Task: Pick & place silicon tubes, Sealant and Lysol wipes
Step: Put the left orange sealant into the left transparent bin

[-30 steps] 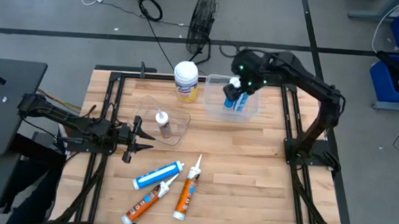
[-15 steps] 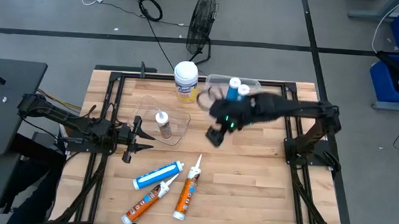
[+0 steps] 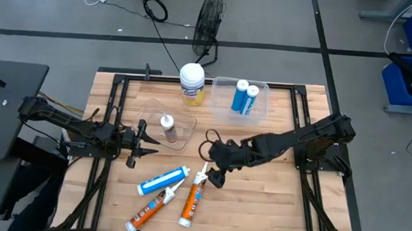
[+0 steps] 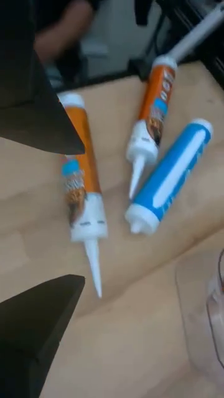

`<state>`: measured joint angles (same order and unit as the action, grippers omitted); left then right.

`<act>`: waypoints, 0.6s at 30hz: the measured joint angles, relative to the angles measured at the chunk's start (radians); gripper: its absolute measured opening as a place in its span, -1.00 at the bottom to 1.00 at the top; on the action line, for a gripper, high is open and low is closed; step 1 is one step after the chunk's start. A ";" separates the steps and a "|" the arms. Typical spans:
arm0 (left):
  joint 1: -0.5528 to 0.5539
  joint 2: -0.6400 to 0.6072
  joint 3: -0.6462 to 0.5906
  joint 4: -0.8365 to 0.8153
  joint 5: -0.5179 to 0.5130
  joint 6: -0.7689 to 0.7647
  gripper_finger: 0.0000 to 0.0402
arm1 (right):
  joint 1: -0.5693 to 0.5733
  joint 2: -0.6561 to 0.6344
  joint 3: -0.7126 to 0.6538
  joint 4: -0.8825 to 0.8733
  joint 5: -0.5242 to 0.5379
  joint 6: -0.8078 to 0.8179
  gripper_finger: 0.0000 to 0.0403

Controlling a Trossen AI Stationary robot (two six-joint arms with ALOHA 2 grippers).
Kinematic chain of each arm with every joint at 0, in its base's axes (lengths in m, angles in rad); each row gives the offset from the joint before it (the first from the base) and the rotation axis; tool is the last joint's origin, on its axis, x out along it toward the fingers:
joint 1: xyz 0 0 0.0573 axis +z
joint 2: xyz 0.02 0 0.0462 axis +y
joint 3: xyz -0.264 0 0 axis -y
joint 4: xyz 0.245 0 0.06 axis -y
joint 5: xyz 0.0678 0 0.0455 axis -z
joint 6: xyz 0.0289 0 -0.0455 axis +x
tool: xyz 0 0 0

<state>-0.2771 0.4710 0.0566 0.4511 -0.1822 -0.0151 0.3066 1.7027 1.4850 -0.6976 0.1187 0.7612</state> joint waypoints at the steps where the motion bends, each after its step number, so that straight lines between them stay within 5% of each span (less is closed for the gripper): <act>1: 0.000 0.000 0.000 0.000 0.000 0.000 -0.29 | 0.009 0.000 -0.023 0.025 0.022 -0.002 0.66; 10: 0.000 0.000 0.000 0.000 0.000 0.000 -0.29 | 0.078 0.000 -0.206 0.141 0.338 -0.133 0.48; 18: 0.000 0.000 0.000 0.000 0.000 0.000 -0.29 | 0.089 0.000 -0.312 0.252 0.494 -0.249 -0.48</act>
<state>-0.2768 0.4713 0.0566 0.4511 -0.1821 -0.0151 0.3952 1.7027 1.1732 -0.4460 0.6124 0.5119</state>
